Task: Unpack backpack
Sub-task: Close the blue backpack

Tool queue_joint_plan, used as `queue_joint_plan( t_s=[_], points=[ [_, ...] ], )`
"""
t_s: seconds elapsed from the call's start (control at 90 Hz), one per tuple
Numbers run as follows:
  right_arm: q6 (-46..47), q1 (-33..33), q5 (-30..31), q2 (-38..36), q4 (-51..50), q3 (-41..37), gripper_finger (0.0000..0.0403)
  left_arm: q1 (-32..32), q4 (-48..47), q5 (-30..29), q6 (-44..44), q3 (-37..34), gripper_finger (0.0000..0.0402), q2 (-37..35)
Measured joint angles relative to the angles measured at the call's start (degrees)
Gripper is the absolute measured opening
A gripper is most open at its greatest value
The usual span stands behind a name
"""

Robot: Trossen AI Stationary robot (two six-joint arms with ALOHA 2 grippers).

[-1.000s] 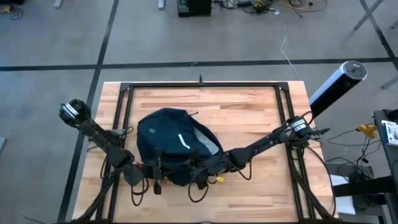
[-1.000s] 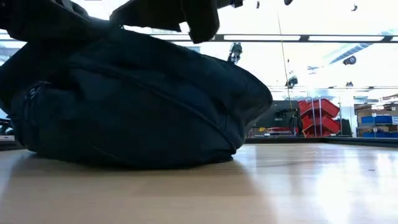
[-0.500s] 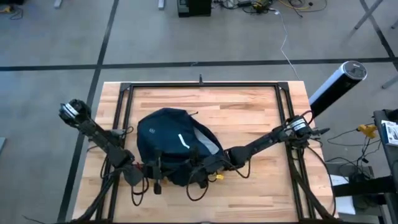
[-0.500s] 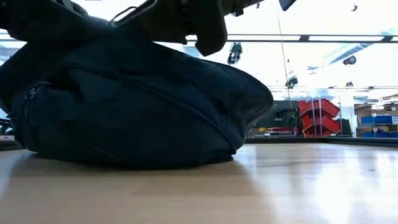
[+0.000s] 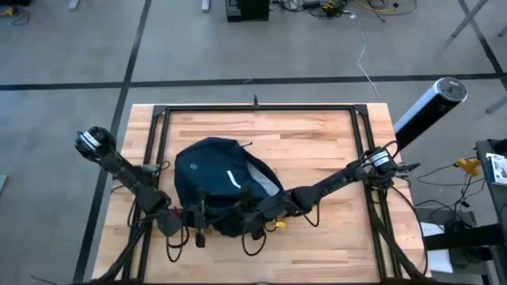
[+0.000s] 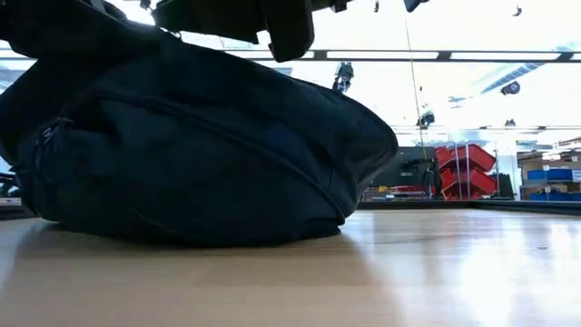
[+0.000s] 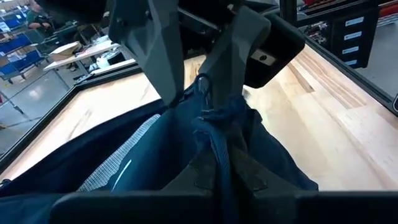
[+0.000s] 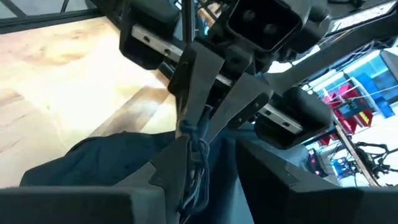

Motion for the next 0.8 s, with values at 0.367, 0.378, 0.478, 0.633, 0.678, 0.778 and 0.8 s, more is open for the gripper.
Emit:
queue_joint_plan(
  t_s=[0.367, 0.378, 0.478, 0.633, 0.678, 0.778, 0.8],
  points=[
    [4.3, -2.0, -7.5, 0.0, -0.9, 0.0, 0.0091, 0.0, -0.1, -0.1, 0.0, -0.1, 0.0, 0.0],
    [4.3, -2.0, -7.9, 0.0, -0.9, 0.0, 0.009, 0.0, -0.1, -0.1, 0.0, -0.1, 0.0, 0.0],
    [5.9, -2.5, -9.3, 0.0, -1.2, 0.0, 0.0068, 0.0, -0.1, -0.1, 0.0, -0.1, 0.0, 0.0],
    [7.3, -2.9, -12.1, 0.0, -1.3, 0.0, 0.0008, 0.0, -0.2, -0.2, 0.0, -0.1, 0.0, 0.0],
    [7.4, -2.8, -12.1, 0.0, -1.1, 0.0, 0.0008, 0.0, -0.2, -0.1, -0.1, -0.1, 0.0, 0.0],
    [7.6, -1.8, -12.0, -0.6, -1.3, 0.0, 0.0002, 0.0, 0.0, -0.1, -0.3, -0.1, 0.0, 0.0],
    [7.5, -1.5, -11.8, -0.9, -1.5, -0.1, 0.0002, 0.0, 0.1, 0.0, -0.3, -0.1, 0.0, -0.1]
  ],
)
